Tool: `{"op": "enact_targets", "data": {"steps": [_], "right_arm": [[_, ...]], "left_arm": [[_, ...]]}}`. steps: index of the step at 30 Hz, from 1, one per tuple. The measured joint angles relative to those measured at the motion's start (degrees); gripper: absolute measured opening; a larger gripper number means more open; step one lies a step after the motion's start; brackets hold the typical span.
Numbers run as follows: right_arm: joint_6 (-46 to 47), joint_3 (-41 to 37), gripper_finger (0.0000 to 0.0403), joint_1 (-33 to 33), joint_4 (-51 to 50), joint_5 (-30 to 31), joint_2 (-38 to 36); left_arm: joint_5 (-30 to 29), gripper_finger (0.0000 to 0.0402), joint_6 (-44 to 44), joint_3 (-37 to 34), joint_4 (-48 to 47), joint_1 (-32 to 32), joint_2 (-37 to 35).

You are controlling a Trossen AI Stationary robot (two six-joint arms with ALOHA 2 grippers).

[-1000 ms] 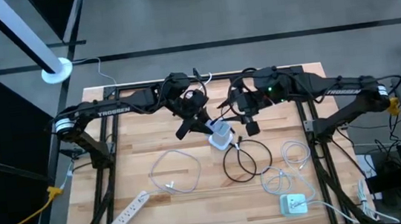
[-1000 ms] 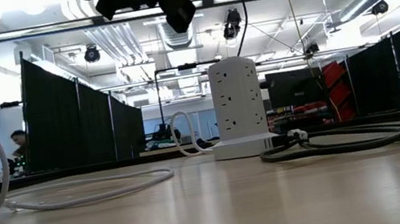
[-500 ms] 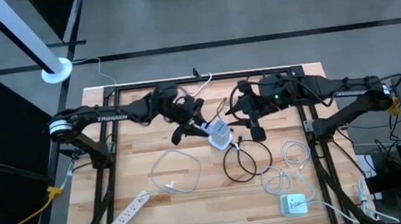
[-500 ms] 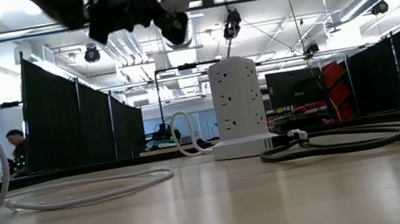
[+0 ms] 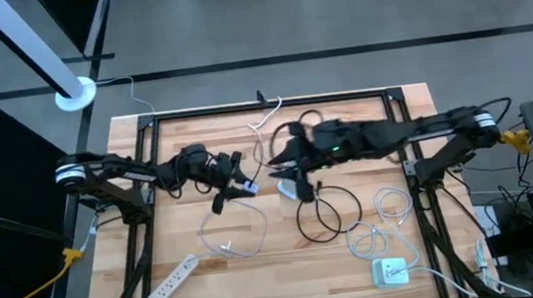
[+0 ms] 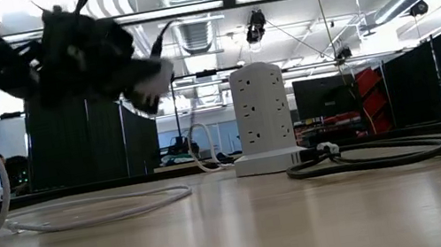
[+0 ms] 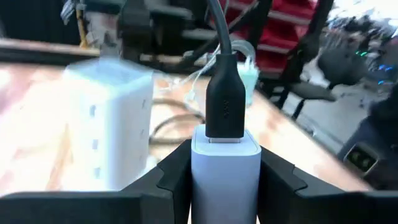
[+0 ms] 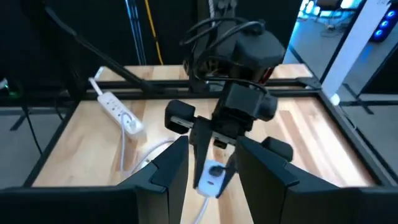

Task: Plug in charger cables
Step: Insert the top black charger cable into the purple charger adapter

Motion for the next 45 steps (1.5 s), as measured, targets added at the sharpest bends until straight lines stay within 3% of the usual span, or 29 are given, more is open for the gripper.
{"op": "enact_targets", "data": {"steps": [5,9,14,20,24,27,33,45], "right_arm": [[-0.9,4.1,0.0124,0.0,-0.2,-0.1,7.3],[-0.2,8.6,0.0128,-0.3,-3.2,-0.1,13.1],[8.7,12.5,0.0117,-0.5,-11.7,1.5,17.7],[21.5,12.5,0.0101,-0.8,-21.1,4.2,18.3],[31.2,12.4,0.0108,-1.9,-21.1,5.3,18.4],[34.7,12.4,0.0121,-2.5,-19.8,6.4,18.4],[31.7,11.9,0.0143,-3.8,-22.0,7.5,19.5],[5.1,11.7,0.0131,-3.5,-26.7,8.8,22.1]], "left_arm": [[-6.9,0.0118,4.9,-4.2,8.0,-0.1,1.5],[-8.4,0.0118,7.4,-5.4,9.2,-0.1,3.3],[-8.7,0.0118,7.8,-6.3,13.0,-0.2,8.8],[-9.9,0.0118,7.0,-7.3,27.7,-0.2,20.2],[-10.1,0.0118,5.1,-6.7,39.3,-0.2,28.7],[-11.0,0.0118,4.9,-5.2,38.4,-0.2,32.4],[-10.4,0.0118,5.7,-0.3,39.4,-0.5,37.8],[-9.4,0.0118,4.6,5.7,39.3,-0.9,43.9]]}}
